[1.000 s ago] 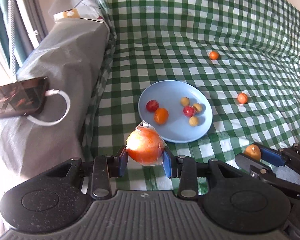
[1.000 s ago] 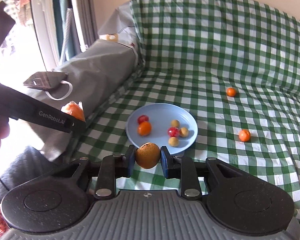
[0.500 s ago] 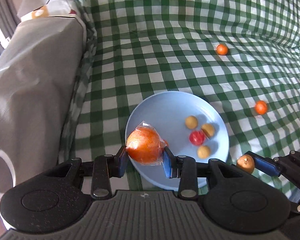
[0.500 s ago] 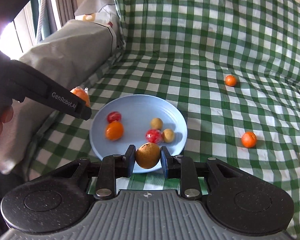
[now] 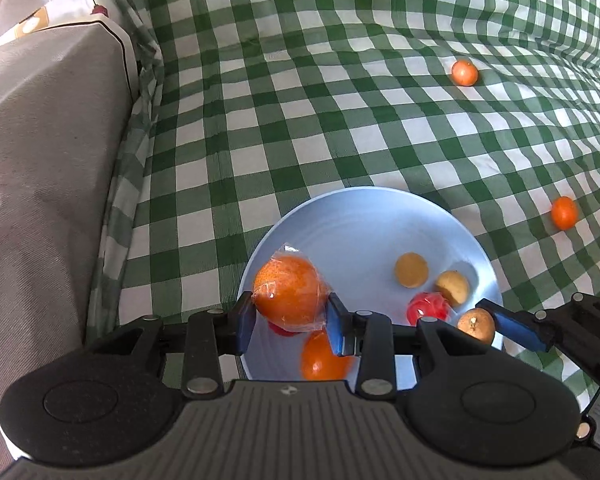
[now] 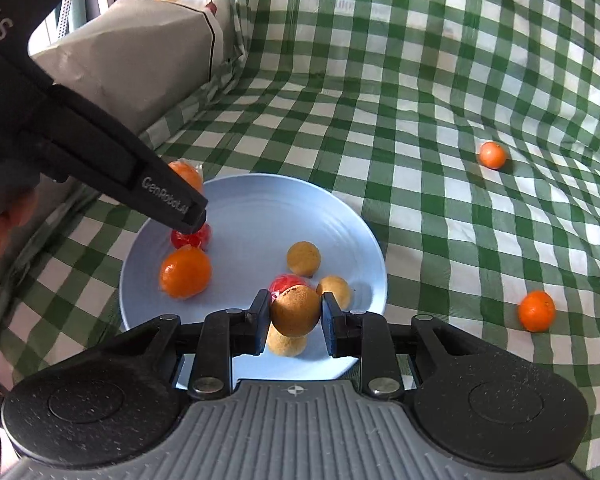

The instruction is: Organize fruits

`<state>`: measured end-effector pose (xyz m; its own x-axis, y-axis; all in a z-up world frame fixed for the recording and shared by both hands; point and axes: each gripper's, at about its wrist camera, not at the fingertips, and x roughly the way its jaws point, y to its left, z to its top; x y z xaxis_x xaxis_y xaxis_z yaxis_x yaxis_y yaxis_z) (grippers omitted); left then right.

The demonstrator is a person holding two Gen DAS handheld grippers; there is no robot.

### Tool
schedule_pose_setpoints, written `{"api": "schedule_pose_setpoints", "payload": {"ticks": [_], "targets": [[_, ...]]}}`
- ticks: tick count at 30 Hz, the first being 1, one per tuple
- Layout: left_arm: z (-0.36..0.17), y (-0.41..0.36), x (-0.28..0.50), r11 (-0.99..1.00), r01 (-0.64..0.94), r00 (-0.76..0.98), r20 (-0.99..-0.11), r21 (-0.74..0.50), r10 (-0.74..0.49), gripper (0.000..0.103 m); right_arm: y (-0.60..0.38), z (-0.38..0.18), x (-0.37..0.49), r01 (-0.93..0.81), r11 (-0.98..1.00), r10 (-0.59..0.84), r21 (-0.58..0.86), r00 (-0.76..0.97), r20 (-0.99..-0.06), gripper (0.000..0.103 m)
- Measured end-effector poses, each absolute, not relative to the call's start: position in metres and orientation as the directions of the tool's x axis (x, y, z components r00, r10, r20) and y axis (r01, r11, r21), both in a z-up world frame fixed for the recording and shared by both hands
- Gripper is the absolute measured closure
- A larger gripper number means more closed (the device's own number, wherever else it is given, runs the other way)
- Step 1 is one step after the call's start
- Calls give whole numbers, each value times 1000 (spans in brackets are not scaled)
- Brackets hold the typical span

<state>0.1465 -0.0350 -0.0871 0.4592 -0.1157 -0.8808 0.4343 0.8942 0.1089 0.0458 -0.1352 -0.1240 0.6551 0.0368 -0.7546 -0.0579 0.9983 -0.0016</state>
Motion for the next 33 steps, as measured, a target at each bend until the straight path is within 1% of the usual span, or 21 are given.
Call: {"api": "schedule_pose_setpoints", "payload": {"ticks": [1, 2, 3, 4, 5, 6, 7, 8, 9, 11, 16, 20, 23, 26, 33], "targets": [[-86, -34, 147, 894, 436, 462, -878, 101, -125, 50, -135, -125, 47, -60, 998, 38, -2, 657, -753, 75], [-83, -33, 146, 893, 440, 465, -874, 94, -137, 27, -136, -126, 48, -62, 998, 43, 3, 660, -750, 71], [-77, -30, 143, 893, 442, 479, -864, 86, -154, 6, -136, -126, 50, -63, 998, 49, 9, 661, -749, 52], [-69, -26, 137, 896, 436, 507, -846, 86, -166, 0, -136, -125, 50, -63, 998, 50, 11, 660, -750, 42], [-60, -22, 131, 900, 426, 539, -824, 87, -176, 0, -137, -122, 49, -60, 998, 46, 8, 662, -748, 30], [-52, -17, 123, 899, 429, 558, -808, 86, -188, 0, -137, -118, 46, -56, 998, 38, 0, 667, -744, 26], [-45, -13, 115, 896, 434, 561, -806, 90, -191, 0, -137, -113, 42, -59, 998, 35, -6, 671, -741, 25], [-39, -8, 105, 896, 433, 563, -805, 97, -185, 0, -137, -107, 35, -65, 998, 39, -7, 671, -740, 22], [-34, -2, 96, 899, 426, 568, -803, 99, -181, 0, -138, -102, 27, -66, 998, 42, -2, 670, -742, 16], [-25, 10, 75, 908, 406, 574, -801, 101, -168, 0, -138, -92, 9, -58, 998, 47, 10, 663, -747, 12], [-12, 38, 21, 932, 340, 560, -823, 125, -94, 0, -134, -66, -44, -37, 999, 53, 38, 650, -758, 9], [-2, 56, -19, 947, 293, 557, -828, 135, -55, 0, -127, -41, -83, -13, 998, 50, 55, 678, -733, 6], [-1, 63, -45, 949, 289, 555, -830, 129, -56, 0, -119, -27, -108, -11, 998, 54, 66, 709, -703, 4], [3, 64, -65, 945, 299, 559, -827, 134, -60, 0, -110, -18, -128, -12, 999, 39, 46, 739, -673, 3], [23, 66, -95, 938, 313, 627, -775, 152, -83, 0, -99, 0, -162, -30, 999, 33, 16, 784, -620, 3]]}}
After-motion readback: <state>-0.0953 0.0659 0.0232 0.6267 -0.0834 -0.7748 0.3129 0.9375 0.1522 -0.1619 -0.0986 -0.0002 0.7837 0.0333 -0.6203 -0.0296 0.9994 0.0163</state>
